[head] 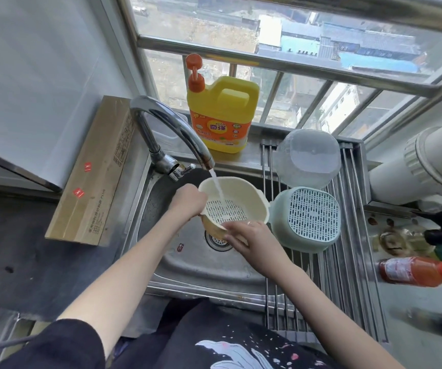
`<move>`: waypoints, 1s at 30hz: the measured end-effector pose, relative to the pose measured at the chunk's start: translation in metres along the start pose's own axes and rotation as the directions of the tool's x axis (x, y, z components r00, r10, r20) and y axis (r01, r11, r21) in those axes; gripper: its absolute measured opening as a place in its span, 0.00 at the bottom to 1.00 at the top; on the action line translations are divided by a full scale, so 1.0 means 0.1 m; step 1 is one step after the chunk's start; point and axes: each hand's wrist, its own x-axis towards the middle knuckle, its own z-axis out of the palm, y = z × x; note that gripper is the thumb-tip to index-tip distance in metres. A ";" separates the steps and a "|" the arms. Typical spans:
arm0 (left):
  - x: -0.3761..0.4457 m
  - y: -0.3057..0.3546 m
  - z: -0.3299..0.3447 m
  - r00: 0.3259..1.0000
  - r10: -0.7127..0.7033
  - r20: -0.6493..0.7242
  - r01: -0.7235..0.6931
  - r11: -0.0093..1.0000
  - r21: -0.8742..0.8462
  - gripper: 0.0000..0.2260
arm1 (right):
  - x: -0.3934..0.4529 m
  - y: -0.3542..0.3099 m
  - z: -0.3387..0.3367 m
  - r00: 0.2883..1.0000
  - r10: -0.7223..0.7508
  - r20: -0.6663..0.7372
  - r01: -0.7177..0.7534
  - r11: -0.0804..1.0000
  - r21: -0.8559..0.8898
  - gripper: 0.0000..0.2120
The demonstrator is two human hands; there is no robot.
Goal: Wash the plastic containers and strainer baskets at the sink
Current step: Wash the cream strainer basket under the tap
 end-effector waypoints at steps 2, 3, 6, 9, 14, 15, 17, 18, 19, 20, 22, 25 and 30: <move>0.01 -0.04 -0.03 0.999 0.031 -0.043 -0.031 0.999 0.008 0.14 | 0.03 0.00 0.05 0.996 -0.025 -0.088 0.029 0.999 0.042 0.08; 0.03 -0.05 -0.05 0.998 0.036 -0.053 -0.036 0.999 -0.007 0.17 | 0.06 -0.01 0.06 0.990 -0.006 -0.144 0.019 0.996 0.088 0.08; 0.06 -0.10 -0.18 0.997 0.022 -0.071 -0.027 0.996 -0.083 0.27 | 0.15 -0.03 0.02 0.956 0.219 -0.196 -0.144 0.930 0.337 0.08; 0.04 -0.19 -0.33 0.988 0.035 -0.150 -0.053 0.991 -0.120 0.28 | 0.28 0.04 -0.02 0.914 0.402 -0.059 -0.310 0.783 0.540 0.09; -0.06 -0.13 -0.40 0.975 0.211 -0.073 -0.218 0.830 -0.513 0.15 | 0.51 0.20 -0.11 0.864 0.503 0.029 -0.404 0.658 0.636 0.08; -0.08 -0.03 -0.40 0.972 0.234 -0.017 -0.193 0.754 -0.628 0.12 | 0.55 0.22 -0.12 0.858 0.512 0.033 -0.413 0.652 0.636 0.08; -0.11 0.20 -0.39 0.961 0.258 0.096 -0.087 0.617 -0.782 0.08 | 0.58 0.27 -0.12 0.846 0.533 0.035 -0.428 0.637 0.642 0.08; -0.11 0.32 -0.38 0.956 0.259 0.142 -0.041 0.592 -0.805 0.08 | 0.58 0.29 -0.12 0.839 0.543 0.037 -0.434 0.627 0.647 0.08; -0.09 0.41 -0.35 0.950 0.252 0.182 -0.004 0.595 -0.804 0.10 | 0.56 0.31 -0.12 0.833 0.552 0.039 -0.440 0.616 0.653 0.09; -0.10 0.50 -0.33 0.946 0.238 0.221 0.025 0.626 -0.779 0.11 | 0.55 0.32 -0.12 0.826 0.562 0.041 -0.444 0.604 0.662 0.08; -0.06 0.60 -0.25 0.944 0.210 0.255 0.015 0.744 -0.668 0.13 | 0.52 0.33 -0.13 0.812 0.583 0.031 -0.446 0.585 0.677 0.08; -0.05 0.63 -0.14 0.946 0.221 0.238 -0.064 0.845 -0.531 0.19 | 0.49 0.31 -0.15 0.805 0.593 0.035 -0.442 0.558 0.702 0.10; 0.00 0.59 -0.08 0.941 0.291 0.171 -0.233 0.927 -0.295 0.20 | 0.48 0.33 -0.13 0.820 0.567 0.075 -0.448 0.555 0.700 0.08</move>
